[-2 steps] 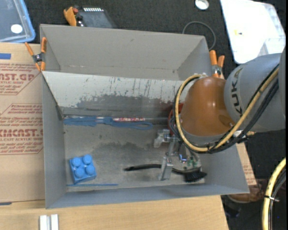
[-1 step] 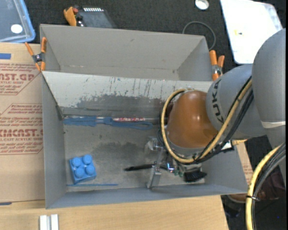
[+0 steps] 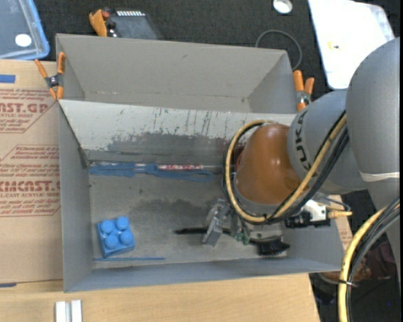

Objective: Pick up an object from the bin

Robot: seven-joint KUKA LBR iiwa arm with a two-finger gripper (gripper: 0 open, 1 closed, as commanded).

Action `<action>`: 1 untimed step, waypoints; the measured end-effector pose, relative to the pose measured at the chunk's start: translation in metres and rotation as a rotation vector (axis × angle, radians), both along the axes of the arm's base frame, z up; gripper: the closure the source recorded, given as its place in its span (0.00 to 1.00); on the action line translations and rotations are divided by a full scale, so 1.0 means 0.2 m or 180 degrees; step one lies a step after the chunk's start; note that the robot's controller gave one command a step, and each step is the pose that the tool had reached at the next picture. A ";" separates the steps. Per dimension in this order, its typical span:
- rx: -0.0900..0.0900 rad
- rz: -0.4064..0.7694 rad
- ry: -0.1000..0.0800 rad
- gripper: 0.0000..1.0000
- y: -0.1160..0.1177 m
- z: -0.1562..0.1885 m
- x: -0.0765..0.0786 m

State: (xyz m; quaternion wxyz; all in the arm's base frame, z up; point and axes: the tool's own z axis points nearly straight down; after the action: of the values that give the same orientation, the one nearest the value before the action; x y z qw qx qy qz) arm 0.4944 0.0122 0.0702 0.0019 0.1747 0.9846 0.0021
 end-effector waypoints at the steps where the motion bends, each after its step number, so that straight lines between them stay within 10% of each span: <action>1: 0.0000 -0.0001 0.0000 1.00 0.00 0.00 0.00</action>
Offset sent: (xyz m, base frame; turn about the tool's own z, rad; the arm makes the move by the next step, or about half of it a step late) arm -0.0001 0.0001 0.0704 0.0002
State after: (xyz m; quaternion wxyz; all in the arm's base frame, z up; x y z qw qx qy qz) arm 0.4944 0.0122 0.0702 0.0019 0.1748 0.9846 0.0021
